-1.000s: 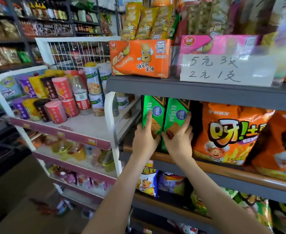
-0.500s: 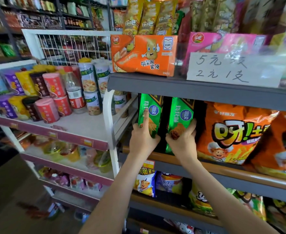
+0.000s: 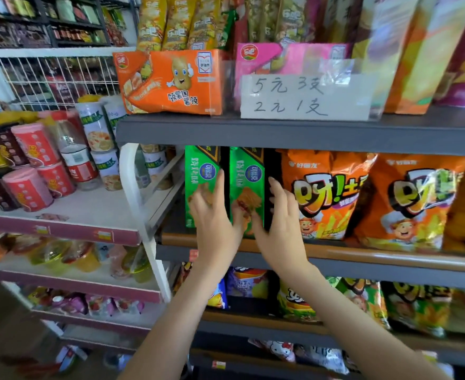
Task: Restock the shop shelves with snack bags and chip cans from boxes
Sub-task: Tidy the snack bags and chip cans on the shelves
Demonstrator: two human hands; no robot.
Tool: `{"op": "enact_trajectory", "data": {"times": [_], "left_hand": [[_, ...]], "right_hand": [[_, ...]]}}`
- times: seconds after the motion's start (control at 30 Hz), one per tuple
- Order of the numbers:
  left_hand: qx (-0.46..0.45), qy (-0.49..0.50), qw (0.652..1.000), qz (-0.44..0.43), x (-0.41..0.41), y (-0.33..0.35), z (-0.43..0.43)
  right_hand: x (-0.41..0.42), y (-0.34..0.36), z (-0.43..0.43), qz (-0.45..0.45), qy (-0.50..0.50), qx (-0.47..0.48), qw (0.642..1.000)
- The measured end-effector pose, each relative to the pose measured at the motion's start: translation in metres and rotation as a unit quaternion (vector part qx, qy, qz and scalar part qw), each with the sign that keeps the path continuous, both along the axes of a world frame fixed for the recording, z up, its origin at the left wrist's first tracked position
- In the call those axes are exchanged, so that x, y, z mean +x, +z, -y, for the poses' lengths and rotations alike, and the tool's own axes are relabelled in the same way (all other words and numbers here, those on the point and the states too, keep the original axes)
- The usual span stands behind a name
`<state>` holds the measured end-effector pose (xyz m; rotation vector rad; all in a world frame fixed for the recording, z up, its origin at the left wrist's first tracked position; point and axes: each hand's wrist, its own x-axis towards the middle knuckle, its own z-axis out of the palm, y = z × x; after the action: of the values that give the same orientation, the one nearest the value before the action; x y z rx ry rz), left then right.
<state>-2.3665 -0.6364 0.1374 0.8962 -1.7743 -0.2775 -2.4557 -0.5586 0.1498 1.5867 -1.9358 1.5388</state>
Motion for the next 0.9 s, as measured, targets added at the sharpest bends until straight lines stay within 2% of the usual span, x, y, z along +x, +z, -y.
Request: {"op": "enact_trajectory", "data": {"times": [0.07, 0.1, 0.17, 0.23, 0.33, 0.4, 0.7, 0.8, 0.9], "left_hand": [[-0.054, -0.064, 0.996, -0.023, -0.013, 0.004, -0.019], [-0.048, -0.117, 0.992, -0.019, -0.021, 0.007, -0.025], [0.001, -0.221, 0.975, 0.013, -0.039, 0.014, -0.034], [0.048, -0.263, 0.962, 0.046, -0.057, 0.017, -0.039], [0.101, -0.265, 0.956, 0.082, -0.075, 0.02, -0.041], [0.114, -0.264, 0.953, 0.092, -0.079, 0.02, -0.039], [0.103, -0.19, 0.97, 0.108, -0.075, 0.026, -0.032], [0.054, -0.137, 0.986, 0.075, -0.08, 0.021, -0.048], [-0.045, -0.071, 0.996, 0.029, -0.09, 0.01, -0.076]], "right_hand": [[-0.018, 0.001, -0.025, -0.072, -0.035, -0.069, 0.994], [-0.03, 0.001, -0.035, -0.082, -0.068, -0.095, 0.99], [-0.053, -0.001, -0.049, -0.039, -0.125, -0.102, 0.986], [-0.072, -0.001, -0.057, 0.016, -0.14, -0.063, 0.988], [-0.09, 0.003, -0.063, 0.08, -0.048, -0.009, 0.996], [-0.098, 0.007, -0.063, 0.089, 0.003, 0.001, 0.996], [-0.101, 0.008, -0.063, 0.042, 0.016, 0.064, 0.997], [-0.106, 0.009, -0.083, 0.016, 0.011, 0.054, 0.998], [-0.127, 0.009, -0.114, -0.034, -0.068, -0.032, 0.997]]}}
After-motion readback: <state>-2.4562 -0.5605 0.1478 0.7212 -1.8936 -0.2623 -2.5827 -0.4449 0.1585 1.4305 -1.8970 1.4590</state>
